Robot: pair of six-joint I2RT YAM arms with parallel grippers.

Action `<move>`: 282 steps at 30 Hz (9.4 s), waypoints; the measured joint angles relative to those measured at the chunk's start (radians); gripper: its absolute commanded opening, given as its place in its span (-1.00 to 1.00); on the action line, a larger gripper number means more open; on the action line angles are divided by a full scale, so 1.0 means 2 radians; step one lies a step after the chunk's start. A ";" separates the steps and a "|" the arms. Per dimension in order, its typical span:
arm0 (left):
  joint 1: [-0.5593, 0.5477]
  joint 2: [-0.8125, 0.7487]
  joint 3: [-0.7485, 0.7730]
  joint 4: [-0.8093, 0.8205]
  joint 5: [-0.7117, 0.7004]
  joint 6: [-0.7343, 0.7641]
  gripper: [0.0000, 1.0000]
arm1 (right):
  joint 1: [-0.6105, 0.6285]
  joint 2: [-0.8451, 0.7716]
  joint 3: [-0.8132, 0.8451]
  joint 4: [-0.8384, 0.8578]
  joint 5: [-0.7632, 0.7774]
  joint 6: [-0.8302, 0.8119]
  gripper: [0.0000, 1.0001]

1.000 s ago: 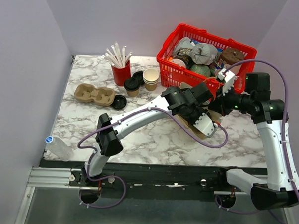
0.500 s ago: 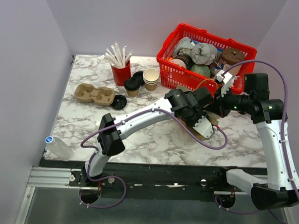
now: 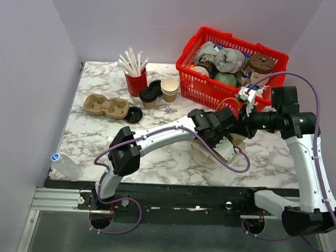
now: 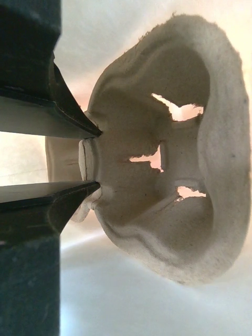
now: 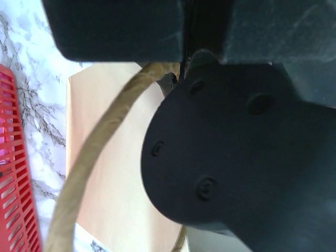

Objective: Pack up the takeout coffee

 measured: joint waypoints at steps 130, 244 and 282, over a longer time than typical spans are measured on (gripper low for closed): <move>0.081 0.121 0.162 -0.024 0.030 -0.163 0.75 | -0.147 0.078 0.099 -0.085 0.063 0.143 -0.70; 0.170 -0.249 -0.145 0.119 0.409 -0.305 -1.00 | -0.077 -0.079 0.058 0.130 -0.099 0.044 0.83; 0.325 -0.144 0.002 0.231 0.389 -0.514 0.65 | -0.076 0.163 0.131 0.185 -0.013 0.153 0.65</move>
